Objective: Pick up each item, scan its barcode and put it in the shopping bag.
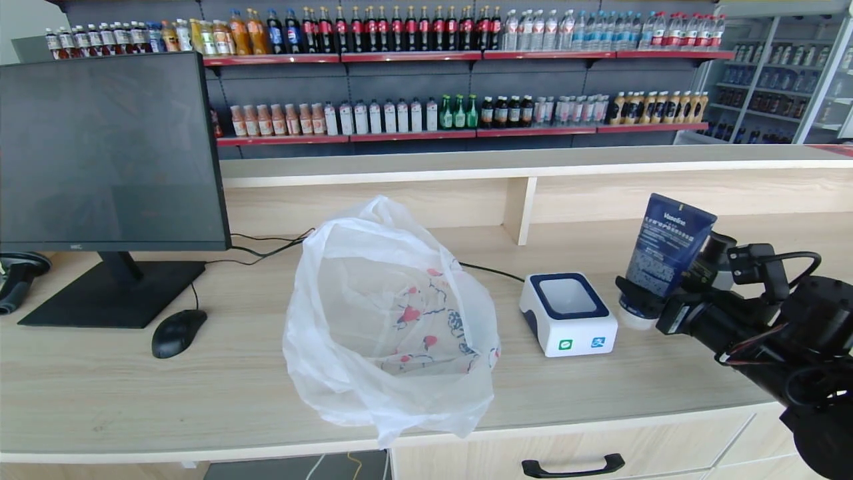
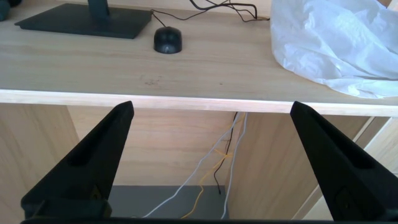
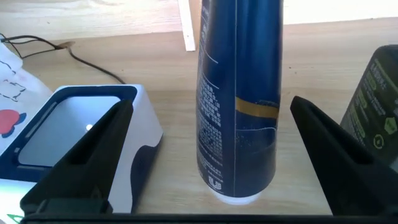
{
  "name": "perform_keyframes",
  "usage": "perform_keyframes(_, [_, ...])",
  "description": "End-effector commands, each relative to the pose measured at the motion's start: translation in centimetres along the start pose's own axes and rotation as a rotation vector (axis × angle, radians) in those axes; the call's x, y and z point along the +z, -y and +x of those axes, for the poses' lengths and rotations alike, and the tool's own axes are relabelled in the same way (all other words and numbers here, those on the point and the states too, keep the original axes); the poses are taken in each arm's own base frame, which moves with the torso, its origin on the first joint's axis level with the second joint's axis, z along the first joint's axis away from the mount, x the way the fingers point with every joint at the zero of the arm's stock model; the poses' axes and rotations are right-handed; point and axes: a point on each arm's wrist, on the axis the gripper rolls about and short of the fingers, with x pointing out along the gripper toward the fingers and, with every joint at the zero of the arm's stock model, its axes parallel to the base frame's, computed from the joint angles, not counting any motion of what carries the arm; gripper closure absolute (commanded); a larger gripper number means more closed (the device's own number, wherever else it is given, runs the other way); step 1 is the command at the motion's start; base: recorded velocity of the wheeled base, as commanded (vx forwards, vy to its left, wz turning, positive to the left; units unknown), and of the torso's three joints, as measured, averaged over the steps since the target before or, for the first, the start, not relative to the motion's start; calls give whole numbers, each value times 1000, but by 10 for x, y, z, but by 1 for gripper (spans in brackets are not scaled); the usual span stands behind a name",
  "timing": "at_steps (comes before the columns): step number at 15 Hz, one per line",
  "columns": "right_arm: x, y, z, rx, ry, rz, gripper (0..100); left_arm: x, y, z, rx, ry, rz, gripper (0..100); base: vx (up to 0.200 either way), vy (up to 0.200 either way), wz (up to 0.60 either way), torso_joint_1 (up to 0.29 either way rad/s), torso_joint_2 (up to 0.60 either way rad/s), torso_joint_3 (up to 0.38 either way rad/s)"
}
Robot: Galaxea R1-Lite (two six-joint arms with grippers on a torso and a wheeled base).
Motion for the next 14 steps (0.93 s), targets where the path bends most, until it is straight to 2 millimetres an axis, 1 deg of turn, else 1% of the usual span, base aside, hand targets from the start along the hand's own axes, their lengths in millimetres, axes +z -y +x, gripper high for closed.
perform_keyframes(1, [0,2,3,-5,6,-6,0,0,0,0,1,0,1,0,0,0,0,0,0,0])
perform_keyframes(5, [7,7,8,-15,40,-43,0,0,0,0,1,0,-1,0,0,0,0,0,0,0])
perform_keyframes(8, [4,7,9,-16,32,-52,0,0,0,0,1,0,1,0,0,0,0,0,0,0])
perform_keyframes(11, [-4,9,13,-19,6,-62,0,0,0,0,1,0,-1,0,0,0,0,0,0,0])
perform_keyframes(14, [-4,10,16,-19,10,-66,0,0,0,0,1,0,-1,0,0,0,0,0,0,0])
